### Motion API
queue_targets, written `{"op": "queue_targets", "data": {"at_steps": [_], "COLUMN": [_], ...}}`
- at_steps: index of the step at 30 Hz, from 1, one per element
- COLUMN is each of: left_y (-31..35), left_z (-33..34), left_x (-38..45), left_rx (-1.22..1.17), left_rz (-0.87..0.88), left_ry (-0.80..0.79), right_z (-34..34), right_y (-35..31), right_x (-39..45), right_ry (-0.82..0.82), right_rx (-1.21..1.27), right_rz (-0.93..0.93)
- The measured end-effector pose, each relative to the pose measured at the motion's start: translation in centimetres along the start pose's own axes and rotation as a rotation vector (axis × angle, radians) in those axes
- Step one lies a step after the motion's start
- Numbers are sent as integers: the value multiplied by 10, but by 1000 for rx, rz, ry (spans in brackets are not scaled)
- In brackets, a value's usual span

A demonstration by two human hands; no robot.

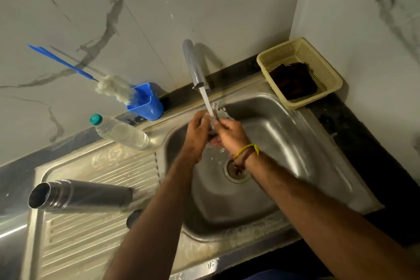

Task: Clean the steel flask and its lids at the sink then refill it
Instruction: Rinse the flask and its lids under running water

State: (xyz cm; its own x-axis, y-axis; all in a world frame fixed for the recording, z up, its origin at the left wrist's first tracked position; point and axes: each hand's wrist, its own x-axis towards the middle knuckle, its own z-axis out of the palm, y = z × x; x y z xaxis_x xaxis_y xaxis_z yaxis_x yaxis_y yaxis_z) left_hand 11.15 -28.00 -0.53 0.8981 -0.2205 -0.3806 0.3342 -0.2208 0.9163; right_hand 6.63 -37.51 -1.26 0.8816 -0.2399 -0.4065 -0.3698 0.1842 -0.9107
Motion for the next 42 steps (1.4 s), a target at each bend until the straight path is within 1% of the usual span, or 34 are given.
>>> {"op": "queue_targets", "data": {"at_steps": [2,3,4,5,6,8,9,10,12,13,15,16,17,19,21,22,25,28,29,31,32,33,34,35,37,38,39,41,42], "left_y": [4,4,3,1,2,6,8,10,5,1,-2,-2,-2,-2,-4,-4,-5,-4,-5,-8,-9,-12,-16,-19,-30,-35,-41,-47,-48], "left_z": [1,2,3,3,3,1,0,2,6,7,5,1,-2,-9,-15,-16,-12,-4,-3,-6,-8,-12,-15,-19,-29,-35,-41,-48,-49], "left_x": [10,12,13,15,16,20,20,20,18,18,21,22,22,15,7,6,12,14,14,13,11,8,3,-2,-14,-19,-25,-40,-47], "left_rx": [39,101,169,203,208,158,127,133,220,241,193,160,126,-9,-174,-199,-85,-59,-44,-16,9,65,133,197,279,307,348,501,556], "left_rz": [-20,11,44,61,46,-43,-65,-43,49,62,-3,-40,-57,-61,-72,-66,-18,-1,-18,-39,-17,20,64,97,102,90,88,92,107], "left_ry": [138,151,142,136,139,154,139,103,39,48,114,116,86,-25,-117,-126,-11,-19,12,153,199,219,226,230,256,281,311,364,385], "right_z": [3,2,2,1,-1,-1,-2,-4,-8,-9,-5,-2,-2,-6,-11,-11,-5,-3,-4,-6,-5,-4,-3,-2,-3,-4,-5,-7,-8], "right_y": [-1,-2,0,-3,-3,4,5,2,-4,-4,0,3,4,0,-3,-1,3,5,5,10,15,18,24,31,45,52,56,52,50], "right_x": [-8,-7,-2,0,4,11,13,13,14,14,13,13,13,12,11,11,10,16,16,14,13,10,8,8,9,11,13,15,18], "right_ry": [0,44,95,110,77,-7,-6,41,168,149,14,-15,0,42,-1,-30,-63,-25,-35,-68,-78,-75,-51,-10,110,147,175,239,234], "right_rx": [-121,-180,-190,-220,-251,-364,-369,-330,-183,-139,-127,-94,-26,238,472,518,624,721,731,697,662,619,533,371,-163,-377,-487,-562,-584], "right_rz": [-116,-134,-124,-101,-96,-132,-133,-110,-45,-13,0,2,26,142,250,285,334,373,407,453,452,427,358,239,-95,-249,-347,-490,-535]}}
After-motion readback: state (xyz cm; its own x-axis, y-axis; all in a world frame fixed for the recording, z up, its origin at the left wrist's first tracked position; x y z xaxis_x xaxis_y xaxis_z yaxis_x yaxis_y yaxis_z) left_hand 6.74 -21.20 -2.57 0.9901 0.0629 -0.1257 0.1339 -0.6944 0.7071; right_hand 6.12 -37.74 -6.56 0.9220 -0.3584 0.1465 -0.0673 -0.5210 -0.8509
